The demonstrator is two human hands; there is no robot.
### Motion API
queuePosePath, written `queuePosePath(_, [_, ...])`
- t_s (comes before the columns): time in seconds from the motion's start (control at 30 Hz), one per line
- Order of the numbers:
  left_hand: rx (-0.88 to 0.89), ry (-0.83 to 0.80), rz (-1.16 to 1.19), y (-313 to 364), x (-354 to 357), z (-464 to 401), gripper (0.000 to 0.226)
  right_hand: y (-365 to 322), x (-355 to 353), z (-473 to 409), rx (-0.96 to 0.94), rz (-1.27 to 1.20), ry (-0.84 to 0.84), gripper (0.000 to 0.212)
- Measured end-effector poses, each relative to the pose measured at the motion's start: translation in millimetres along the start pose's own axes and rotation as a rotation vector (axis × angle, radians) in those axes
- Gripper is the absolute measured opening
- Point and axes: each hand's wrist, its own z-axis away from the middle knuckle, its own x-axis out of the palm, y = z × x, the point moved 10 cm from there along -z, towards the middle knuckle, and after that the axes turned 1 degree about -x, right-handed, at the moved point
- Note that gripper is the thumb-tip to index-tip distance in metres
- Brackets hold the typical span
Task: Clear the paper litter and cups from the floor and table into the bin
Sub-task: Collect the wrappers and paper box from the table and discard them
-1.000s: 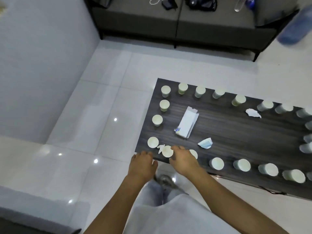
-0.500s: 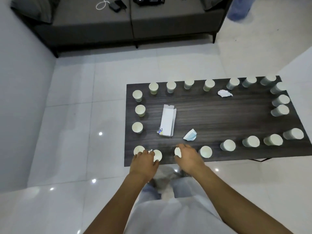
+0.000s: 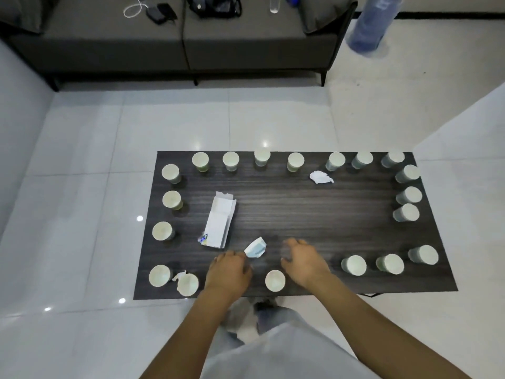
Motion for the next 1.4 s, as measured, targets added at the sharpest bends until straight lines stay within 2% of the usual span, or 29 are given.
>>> queuePosePath(0.17, [-0.057,0.003,0.023,9.6,-2.4,-12.9,0.038,12.3,-7.6,-20.7,-0.025,0.019,-0.048,0.049])
queuePosePath(0.4, [-0.085,-0.009,0.025,-6.4,-4.0,-31.8,0.032,2.5,-5.8,-43.8,-0.034,0.004,-0.081,0.051])
queuePosePath(0.53, [-0.024,-0.07,-0.013,11.5,-0.1,-61.1,0.032,17.4,-27.6,-61.5,0.004,-0.027,-0.02,0.05])
queuePosePath(0.73, [0.039,-0.047,-0.064,42.7,-2.2,-101.8,0.034,58.3,-62.5,-101.1,0.068,-0.066,0.009,0.05])
queuePosePath(1.07, [-0.049,-0.136,-0.001,75.7,56.0,-179.6,0.035,139.3,-83.5,-240.3,0.139,-0.057,0.002,0.052])
queuePosePath(1.2, [-0.038,-0.093,0.026,90.7,80.2,-221.6,0.035,173.3,-89.5,-311.2,0.138,-0.056,0.081,0.06])
queuePosePath(1.4, [-0.025,-0.03,0.101,92.3,100.9,-259.9,0.034,195.8,-88.8,-396.3,0.078,0.055,0.14,0.059])
